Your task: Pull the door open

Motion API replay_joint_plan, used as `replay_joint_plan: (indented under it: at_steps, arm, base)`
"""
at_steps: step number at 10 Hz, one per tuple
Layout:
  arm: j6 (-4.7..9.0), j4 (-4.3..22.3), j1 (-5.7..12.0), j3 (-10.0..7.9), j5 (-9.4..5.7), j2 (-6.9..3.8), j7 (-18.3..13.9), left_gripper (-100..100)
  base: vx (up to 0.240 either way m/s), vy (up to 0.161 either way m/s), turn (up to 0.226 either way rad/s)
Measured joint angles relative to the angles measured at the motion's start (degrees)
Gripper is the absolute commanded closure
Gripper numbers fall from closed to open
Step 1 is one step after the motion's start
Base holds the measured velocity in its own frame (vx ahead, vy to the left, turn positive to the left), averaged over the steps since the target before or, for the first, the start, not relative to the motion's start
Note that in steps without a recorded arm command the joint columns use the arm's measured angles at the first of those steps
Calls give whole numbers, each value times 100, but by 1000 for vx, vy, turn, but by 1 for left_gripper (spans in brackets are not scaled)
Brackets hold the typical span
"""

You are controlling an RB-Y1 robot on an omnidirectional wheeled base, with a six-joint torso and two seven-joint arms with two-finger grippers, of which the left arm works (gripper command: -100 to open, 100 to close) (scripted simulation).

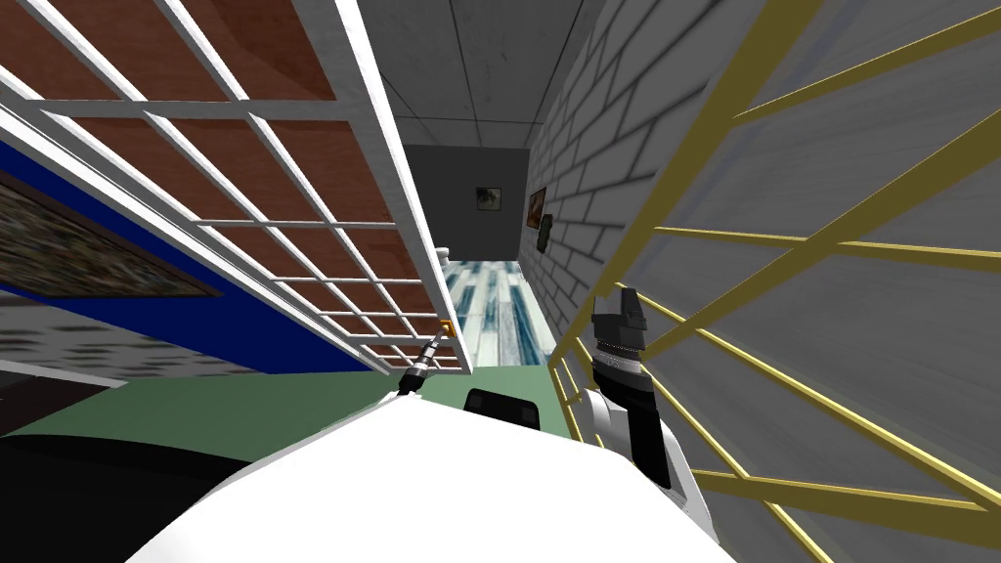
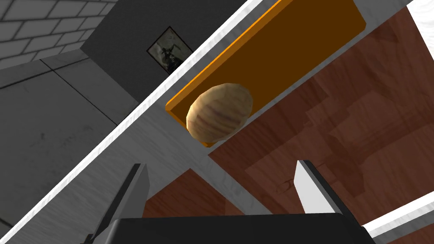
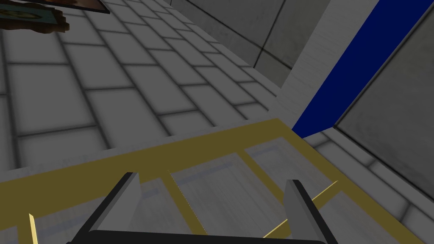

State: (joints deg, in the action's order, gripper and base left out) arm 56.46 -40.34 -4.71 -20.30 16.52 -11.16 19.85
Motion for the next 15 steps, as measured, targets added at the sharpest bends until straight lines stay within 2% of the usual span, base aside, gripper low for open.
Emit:
replay_joint_plan:
  at_steps: [2, 5, 15]
  arm:
    - [-60, -59, 9, 36, 69, 24, 290, -100]
    - [-63, -26, 59, 70, 149, 43, 709, -100]
    - [-199, -125, 150, 219, 459, 144, 2136, -100]
  base:
    - [-22, -11, 56]
    - [-21, -12, 87]
    - [-22, -10, 71]
